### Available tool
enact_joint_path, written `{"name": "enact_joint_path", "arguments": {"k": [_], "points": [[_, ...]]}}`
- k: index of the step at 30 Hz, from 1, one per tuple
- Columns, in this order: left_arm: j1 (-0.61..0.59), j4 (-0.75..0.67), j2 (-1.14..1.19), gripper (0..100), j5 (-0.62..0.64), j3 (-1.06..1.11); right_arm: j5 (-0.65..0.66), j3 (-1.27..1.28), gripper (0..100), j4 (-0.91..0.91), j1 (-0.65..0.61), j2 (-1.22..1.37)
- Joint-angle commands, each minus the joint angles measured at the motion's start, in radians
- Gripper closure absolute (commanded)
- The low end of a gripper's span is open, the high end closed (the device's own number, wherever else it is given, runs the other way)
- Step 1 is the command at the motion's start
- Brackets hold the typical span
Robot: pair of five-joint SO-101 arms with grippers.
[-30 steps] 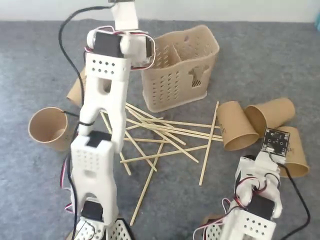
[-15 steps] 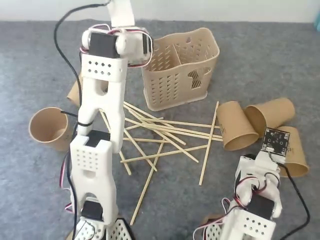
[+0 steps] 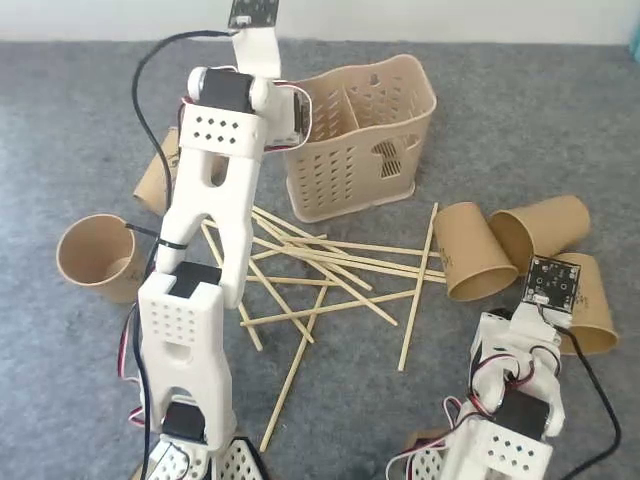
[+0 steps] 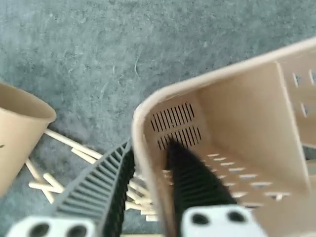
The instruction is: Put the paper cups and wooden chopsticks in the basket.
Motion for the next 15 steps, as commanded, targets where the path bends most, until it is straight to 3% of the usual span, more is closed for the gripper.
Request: {"name": "enact_joint_path", "arguments": {"k": [1, 4, 8, 15], "points": [[-0.005, -0.018, -0.084, 99, 0.002, -0.022, 0.015, -0.005, 98.9, -0.018, 0.004, -0.016], [-0.012, -0.017, -0.081, 99, -0.014, -0.061, 0.015, -0.005, 98.9, -0.018, 0.004, -0.016], [0.005, 0.017, -0.081, 99, -0.153, -0.122, 0.015, -0.005, 98.9, -0.018, 0.005, -0.016], [0.018, 0.032, -0.074, 99, -0.16, -0.183, 0.015, -0.005, 98.9, -0.019, 0.005, -0.016]]}}
